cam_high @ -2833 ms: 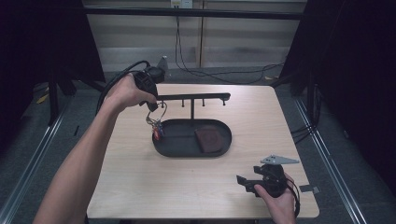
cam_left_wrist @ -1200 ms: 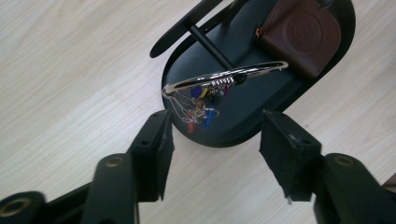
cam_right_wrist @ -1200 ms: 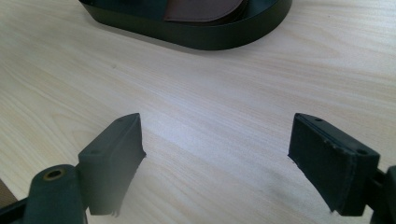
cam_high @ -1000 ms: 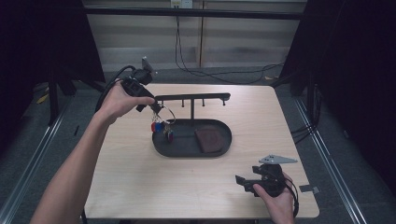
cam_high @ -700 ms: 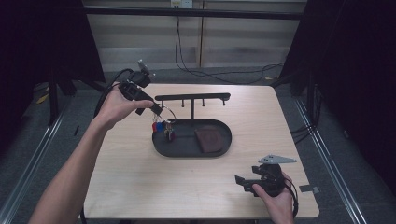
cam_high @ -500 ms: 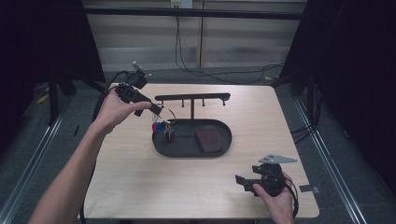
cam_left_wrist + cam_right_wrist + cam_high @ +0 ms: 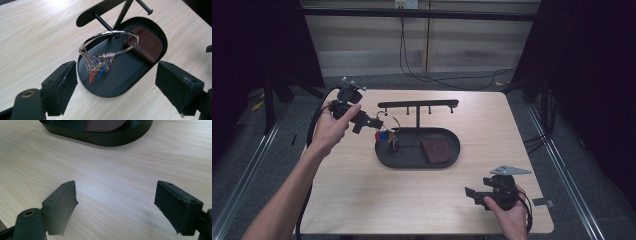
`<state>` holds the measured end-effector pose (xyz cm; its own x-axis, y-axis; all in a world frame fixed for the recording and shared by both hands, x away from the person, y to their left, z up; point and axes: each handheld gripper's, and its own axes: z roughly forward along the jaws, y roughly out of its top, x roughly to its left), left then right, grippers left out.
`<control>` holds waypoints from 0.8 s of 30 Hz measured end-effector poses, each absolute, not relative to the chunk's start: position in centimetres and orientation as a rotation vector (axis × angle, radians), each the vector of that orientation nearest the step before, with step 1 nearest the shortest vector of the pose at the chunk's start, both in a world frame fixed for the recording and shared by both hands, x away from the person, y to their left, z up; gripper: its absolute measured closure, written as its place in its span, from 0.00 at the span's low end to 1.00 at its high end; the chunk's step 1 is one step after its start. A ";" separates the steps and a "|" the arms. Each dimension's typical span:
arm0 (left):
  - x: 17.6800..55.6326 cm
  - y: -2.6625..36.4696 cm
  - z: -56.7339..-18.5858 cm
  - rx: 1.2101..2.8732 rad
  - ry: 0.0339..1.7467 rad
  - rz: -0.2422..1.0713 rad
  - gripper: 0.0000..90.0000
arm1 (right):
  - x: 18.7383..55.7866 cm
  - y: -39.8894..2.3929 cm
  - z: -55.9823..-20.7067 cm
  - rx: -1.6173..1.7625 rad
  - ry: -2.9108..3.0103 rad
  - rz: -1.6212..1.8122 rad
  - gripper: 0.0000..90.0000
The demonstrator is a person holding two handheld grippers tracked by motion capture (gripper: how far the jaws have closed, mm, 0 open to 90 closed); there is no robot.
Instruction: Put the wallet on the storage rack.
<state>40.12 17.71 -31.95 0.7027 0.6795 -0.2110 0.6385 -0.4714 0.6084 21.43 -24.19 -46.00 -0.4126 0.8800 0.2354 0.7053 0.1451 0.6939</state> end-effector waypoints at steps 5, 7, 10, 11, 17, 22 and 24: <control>38.7 18.6 -33.0 2.193 0.958 0.084 0.19 | 21.4 -24.3 -46.0 1.569 2.184 1.120 0.19; 38.2 19.1 -33.4 2.184 0.951 0.079 0.20 | 21.5 -24.2 -46.0 1.563 2.186 1.118 0.19; 37.5 19.5 -33.9 2.175 0.934 0.070 0.19 | 21.5 -24.0 -46.0 1.551 2.190 1.119 0.19; 37.2 19.6 -34.1 2.173 0.930 0.085 0.19 | 21.5 -24.0 -46.0 1.554 2.194 1.118 0.19; 35.5 20.0 -35.3 2.138 0.898 0.067 0.19 | 21.5 -24.1 -46.0 1.568 2.185 1.118 0.20; 34.1 20.5 -36.5 2.095 0.898 0.054 0.19 | 21.5 -24.2 -46.0 1.563 2.183 1.119 0.20; 33.5 20.6 -36.9 2.095 0.897 0.051 0.19 | 21.5 -24.2 -46.0 1.565 2.183 1.118 0.20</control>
